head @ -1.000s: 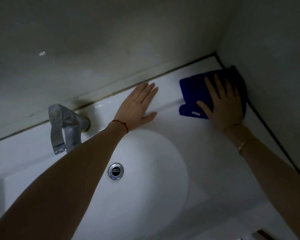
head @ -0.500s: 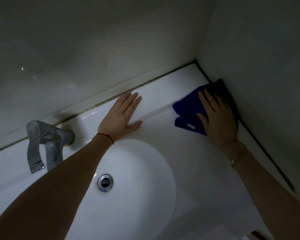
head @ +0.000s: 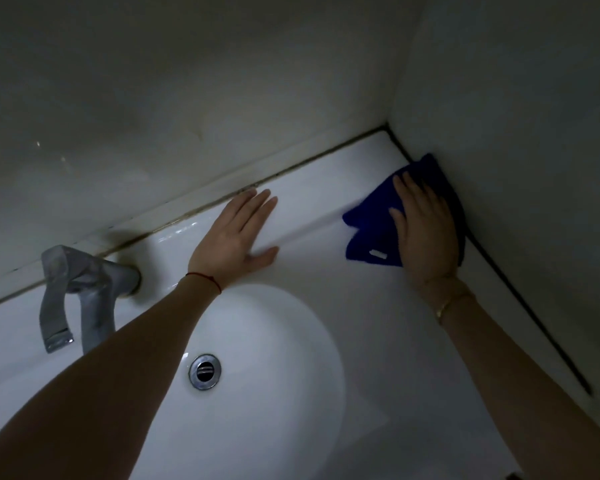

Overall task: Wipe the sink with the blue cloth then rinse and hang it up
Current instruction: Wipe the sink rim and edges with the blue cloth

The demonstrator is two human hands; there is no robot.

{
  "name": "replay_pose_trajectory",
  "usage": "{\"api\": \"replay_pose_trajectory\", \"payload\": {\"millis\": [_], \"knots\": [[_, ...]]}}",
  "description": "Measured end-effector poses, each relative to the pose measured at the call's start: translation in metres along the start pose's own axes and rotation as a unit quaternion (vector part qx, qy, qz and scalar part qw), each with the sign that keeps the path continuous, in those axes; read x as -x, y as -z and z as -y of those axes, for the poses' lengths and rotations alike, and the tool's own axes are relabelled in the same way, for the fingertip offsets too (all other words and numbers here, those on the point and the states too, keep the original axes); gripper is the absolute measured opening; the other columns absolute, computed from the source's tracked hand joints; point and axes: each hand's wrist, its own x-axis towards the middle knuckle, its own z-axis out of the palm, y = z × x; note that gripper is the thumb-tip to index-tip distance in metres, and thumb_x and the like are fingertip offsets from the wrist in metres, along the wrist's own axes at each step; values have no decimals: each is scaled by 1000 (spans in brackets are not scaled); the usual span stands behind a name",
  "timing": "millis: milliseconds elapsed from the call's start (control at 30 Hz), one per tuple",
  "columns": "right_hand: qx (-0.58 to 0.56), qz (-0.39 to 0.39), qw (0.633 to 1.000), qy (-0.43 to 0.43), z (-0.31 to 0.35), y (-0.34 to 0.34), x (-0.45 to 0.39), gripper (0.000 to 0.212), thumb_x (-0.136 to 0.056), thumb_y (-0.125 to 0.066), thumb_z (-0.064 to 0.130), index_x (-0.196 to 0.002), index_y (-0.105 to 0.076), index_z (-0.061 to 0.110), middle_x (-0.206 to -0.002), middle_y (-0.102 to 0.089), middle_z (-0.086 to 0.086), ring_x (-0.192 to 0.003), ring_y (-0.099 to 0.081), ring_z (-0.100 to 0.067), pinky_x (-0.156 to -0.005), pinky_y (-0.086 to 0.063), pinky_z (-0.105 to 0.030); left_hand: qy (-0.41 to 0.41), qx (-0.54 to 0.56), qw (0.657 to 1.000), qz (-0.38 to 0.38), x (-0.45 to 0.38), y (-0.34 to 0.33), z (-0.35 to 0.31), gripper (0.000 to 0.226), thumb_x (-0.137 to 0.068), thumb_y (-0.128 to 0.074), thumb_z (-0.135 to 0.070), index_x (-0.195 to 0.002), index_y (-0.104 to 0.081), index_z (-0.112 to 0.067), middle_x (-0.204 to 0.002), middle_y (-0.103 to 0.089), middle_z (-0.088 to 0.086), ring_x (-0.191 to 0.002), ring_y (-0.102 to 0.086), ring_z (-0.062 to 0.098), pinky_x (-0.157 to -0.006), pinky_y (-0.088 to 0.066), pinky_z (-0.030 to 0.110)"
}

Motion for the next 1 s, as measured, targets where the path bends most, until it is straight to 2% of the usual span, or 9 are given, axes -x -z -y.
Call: {"api": "replay_pose_trajectory", "payload": {"millis": [167,300,400,500,600,700,800,933,1000], "knots": [[-142,-62,985,-80,36,-16,-49,41,-104,-34,21,-140,-45,5,-142,-49,-12,-130,-46,-26,-114,-28,-35,4,0,1000,3,0,-1,1,74,-90,-65,-41,-147,-39,-2,-151,-40,16,-142,-33,35,-116,-30,46],[-134,21,989,61,65,-30,-46,46,-102,-39,35,-141,-44,12,-147,-45,-5,-138,-35,-25,-119,-16,-39,18,-9,1000,23,1,-1,0,76,-91,-62,-44,-150,-34,-6,-154,-37,13,-144,-29,31,-118,-28,44],[-45,52,986,155,52,-36,-33,66,-93,-42,59,-146,-36,20,-152,-38,1,-142,-29,-23,-120,-11,-43,25,-7,999,24,1,-1,-1,76,-90,-62,-45,-150,-34,-7,-155,-36,12,-145,-28,30,-119,-27,43],[-13,18,998,67,38,-34,-55,79,-86,-37,72,-147,-34,21,-153,-36,0,-141,-30,-26,-118,-13,-45,23,-2,999,24,1,1,-2,76,-90,-62,-44,-150,-34,-7,-155,-36,12,-145,-28,30,-120,-24,40],[-15,-18,999,-25,67,-42,-53,87,-82,-37,77,-146,-35,19,-154,-35,-2,-142,-27,-28,-118,-10,-47,38,-2,999,33,0,3,-4,77,-90,-61,-46,-151,-32,-8,-156,-34,12,-146,-26,30,-120,-26,42],[-13,-4,999,43,89,-54,-32,84,-83,-39,75,-145,-38,19,-152,-37,0,-142,-28,-28,-119,-7,-46,21,10,1000,13,-2,3,-5,75,-89,-65,-43,-146,-39,-2,-152,-41,15,-143,-32,33,-118,-29,44],[5,-7,994,110,60,-46,-43,67,-91,-41,61,-143,-42,19,-150,-41,-1,-139,-34,-29,-118,-12,-45,24,8,1000,14,-1,2,-3,75,-89,-65,-41,-147,-38,-2,-152,-40,15,-143,-32,33,-118,-28,43],[17,-32,999,-11,49,-39,-61,65,-94,-37,57,-144,-39,16,-152,-38,-5,-139,-32,-32,-117,-16,-48,27,4,999,18,0,3,-2,75,-90,-63,-42,-149,-36,-5,-154,-37,13,-144,-29,31,-121,-22,38],[32,-6,999,11,70,-44,-48,66,-94,-35,59,-146,-36,17,-153,-35,-5,-140,-29,-32,-118,-14,-48,32,-1,999,30,0,3,-4,76,-90,-62,-43,-149,-35,-5,-155,-36,13,-145,-28,31,-121,-21,38]]}}
